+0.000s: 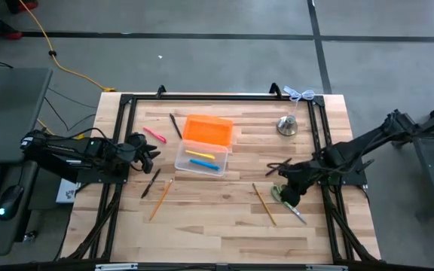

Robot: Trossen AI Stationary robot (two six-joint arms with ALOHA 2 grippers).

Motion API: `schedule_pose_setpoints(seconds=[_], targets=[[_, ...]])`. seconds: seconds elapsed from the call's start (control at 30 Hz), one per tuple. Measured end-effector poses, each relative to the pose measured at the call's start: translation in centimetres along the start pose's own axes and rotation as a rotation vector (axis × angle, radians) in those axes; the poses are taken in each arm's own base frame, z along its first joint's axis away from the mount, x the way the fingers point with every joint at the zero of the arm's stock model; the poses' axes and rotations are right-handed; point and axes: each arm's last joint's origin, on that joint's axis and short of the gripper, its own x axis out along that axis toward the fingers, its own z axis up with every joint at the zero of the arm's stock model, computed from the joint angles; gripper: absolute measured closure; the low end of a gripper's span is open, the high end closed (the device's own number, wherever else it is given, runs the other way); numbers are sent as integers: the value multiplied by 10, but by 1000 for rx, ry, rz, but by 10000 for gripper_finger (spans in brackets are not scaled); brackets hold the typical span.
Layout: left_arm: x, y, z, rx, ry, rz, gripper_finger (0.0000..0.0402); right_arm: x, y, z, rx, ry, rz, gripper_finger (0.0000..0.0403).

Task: Pick & place school supplies into a supply box
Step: Put the green scissors into the orange supply box

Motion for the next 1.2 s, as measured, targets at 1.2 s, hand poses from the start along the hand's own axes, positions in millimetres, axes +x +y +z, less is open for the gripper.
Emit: schedule_pose_setpoints(seconds=[1.2], targets=[[0,0,1,-4,-14,10,231,51,-20,2,140,-65,-381,403]])
